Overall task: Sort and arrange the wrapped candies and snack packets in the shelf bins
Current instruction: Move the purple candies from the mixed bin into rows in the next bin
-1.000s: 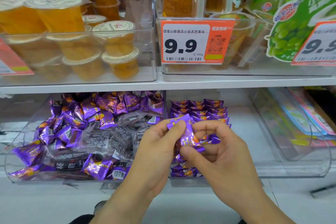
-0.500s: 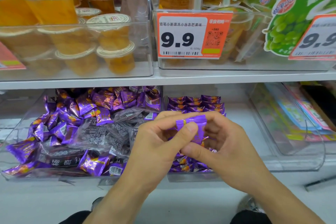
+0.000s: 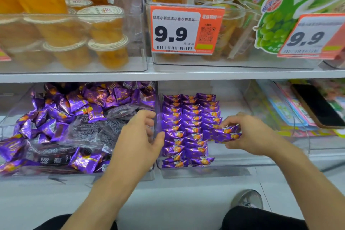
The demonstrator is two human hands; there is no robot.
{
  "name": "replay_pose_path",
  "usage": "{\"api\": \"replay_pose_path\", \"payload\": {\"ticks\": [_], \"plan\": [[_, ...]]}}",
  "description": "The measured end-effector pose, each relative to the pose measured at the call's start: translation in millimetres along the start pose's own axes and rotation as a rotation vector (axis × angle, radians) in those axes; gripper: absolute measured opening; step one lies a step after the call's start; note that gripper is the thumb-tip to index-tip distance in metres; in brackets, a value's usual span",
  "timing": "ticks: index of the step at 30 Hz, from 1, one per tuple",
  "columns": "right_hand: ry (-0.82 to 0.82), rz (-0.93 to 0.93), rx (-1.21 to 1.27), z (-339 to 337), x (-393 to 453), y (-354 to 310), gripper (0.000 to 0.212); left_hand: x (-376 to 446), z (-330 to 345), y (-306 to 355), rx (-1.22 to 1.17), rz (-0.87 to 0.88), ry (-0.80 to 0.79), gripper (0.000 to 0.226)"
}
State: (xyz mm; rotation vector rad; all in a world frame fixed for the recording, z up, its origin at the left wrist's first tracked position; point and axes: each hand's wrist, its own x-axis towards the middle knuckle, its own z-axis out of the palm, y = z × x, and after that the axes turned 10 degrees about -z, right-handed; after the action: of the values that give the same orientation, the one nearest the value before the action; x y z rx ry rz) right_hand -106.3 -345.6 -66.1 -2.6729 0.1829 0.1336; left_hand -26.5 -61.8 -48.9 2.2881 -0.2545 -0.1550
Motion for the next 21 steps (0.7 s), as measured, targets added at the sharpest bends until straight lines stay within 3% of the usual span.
{"api": "replay_pose_path", "payload": {"ticks": [21], "plan": [[-0.054, 0.066, -0.117, 30.1, 12.3, 1.7, 0.059, -5.7, 12.8, -20.2, -0.096, 0.084, 0.019, 0.046]]}}
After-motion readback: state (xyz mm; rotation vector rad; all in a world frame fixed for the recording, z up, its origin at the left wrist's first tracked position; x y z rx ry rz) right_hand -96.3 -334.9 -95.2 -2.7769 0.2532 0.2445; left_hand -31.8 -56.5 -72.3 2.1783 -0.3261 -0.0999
